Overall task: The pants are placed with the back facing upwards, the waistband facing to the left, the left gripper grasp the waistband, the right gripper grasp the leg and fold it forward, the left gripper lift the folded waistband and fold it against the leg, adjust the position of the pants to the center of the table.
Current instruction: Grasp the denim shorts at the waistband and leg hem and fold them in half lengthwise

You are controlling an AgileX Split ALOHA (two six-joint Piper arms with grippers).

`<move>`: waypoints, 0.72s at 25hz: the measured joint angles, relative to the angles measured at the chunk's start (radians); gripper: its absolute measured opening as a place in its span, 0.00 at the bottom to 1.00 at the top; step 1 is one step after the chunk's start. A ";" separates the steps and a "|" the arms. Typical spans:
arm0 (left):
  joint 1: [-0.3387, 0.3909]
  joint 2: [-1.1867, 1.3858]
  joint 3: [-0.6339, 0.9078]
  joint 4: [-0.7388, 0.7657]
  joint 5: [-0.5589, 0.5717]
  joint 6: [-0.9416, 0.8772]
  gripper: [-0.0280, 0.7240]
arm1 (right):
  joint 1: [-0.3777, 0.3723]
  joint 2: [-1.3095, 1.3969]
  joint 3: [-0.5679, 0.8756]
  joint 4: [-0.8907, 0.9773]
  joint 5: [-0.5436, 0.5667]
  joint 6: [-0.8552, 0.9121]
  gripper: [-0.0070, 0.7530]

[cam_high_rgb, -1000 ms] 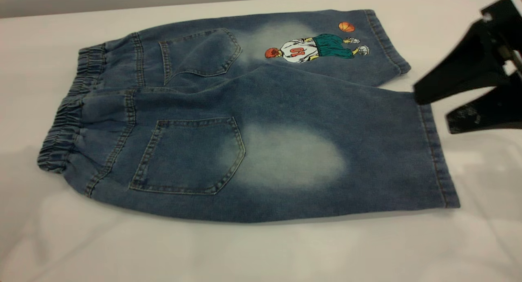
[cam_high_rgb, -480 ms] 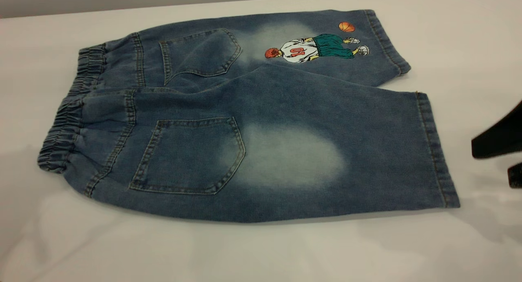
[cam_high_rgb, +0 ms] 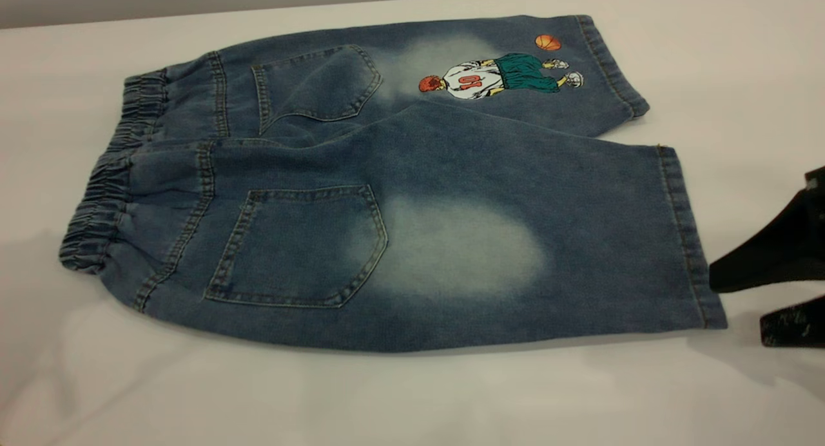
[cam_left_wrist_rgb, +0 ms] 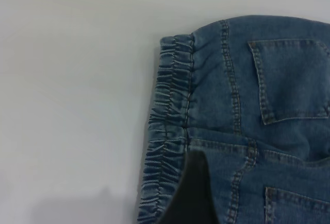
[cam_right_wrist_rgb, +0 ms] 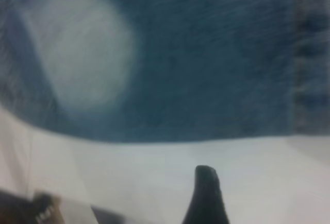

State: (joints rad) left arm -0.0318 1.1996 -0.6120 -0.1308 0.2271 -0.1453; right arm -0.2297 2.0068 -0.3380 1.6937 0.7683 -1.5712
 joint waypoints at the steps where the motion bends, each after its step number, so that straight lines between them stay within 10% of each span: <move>1: 0.000 0.000 0.000 0.000 0.000 0.000 0.82 | 0.000 0.019 0.000 0.023 -0.001 0.000 0.62; 18: 0.000 0.000 0.000 -0.001 -0.001 0.002 0.82 | 0.000 0.228 -0.108 0.041 0.128 0.001 0.61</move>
State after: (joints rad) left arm -0.0318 1.1996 -0.6120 -0.1314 0.2262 -0.1435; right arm -0.2297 2.2343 -0.4463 1.7351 0.8959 -1.5703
